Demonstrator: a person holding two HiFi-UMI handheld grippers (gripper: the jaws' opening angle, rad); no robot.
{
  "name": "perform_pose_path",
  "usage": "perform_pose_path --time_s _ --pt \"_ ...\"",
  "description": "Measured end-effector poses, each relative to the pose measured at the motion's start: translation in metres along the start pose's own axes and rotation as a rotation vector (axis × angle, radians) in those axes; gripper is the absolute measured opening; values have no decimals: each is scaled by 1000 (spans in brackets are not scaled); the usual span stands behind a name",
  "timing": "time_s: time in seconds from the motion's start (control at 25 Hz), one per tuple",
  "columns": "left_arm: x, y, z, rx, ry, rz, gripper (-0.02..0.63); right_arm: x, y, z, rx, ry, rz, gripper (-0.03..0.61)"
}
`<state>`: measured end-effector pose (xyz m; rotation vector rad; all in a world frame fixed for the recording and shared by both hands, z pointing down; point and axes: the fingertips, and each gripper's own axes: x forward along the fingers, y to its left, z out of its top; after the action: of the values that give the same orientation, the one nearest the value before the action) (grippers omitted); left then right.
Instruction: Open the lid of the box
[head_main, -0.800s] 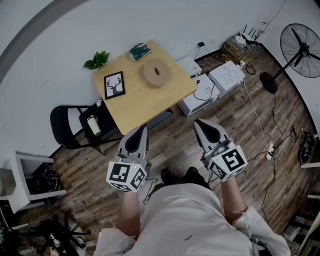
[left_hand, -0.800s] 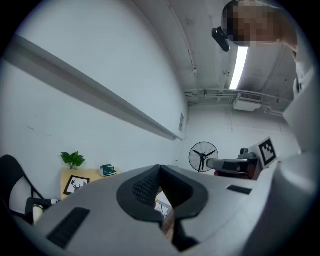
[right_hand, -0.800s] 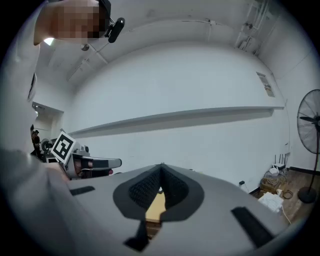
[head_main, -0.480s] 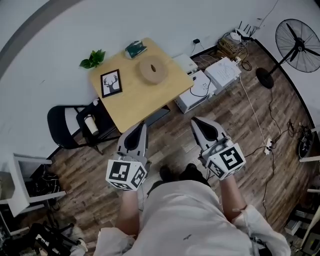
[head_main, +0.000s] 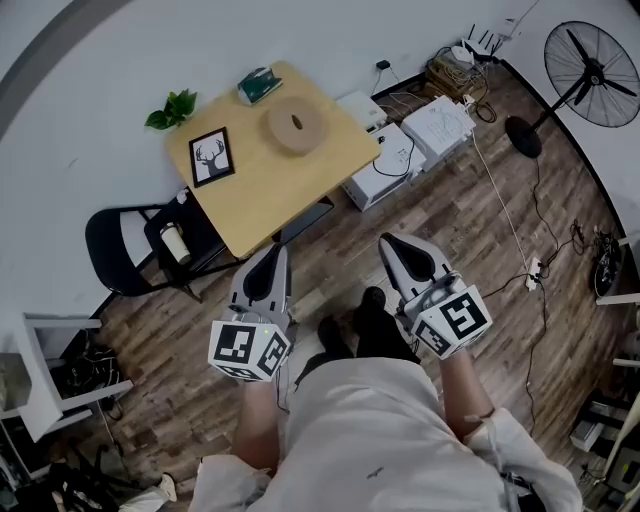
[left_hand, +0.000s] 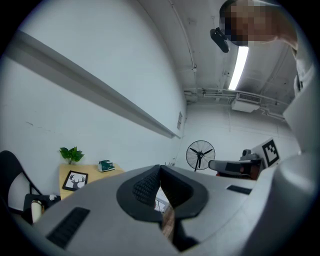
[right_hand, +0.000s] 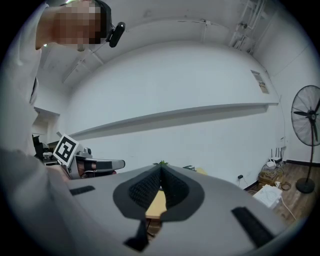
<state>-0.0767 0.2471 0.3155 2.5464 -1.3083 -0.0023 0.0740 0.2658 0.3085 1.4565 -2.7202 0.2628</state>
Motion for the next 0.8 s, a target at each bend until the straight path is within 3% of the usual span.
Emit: perform_pose_path --time_s 0.32,0.8 --pt "33 7 -3 2 14 33 8 21 -33 1 -5 2 26 -2" --pt "126 31 28 37 8 104 8 102 -108 29 -5 -8 127 -2"
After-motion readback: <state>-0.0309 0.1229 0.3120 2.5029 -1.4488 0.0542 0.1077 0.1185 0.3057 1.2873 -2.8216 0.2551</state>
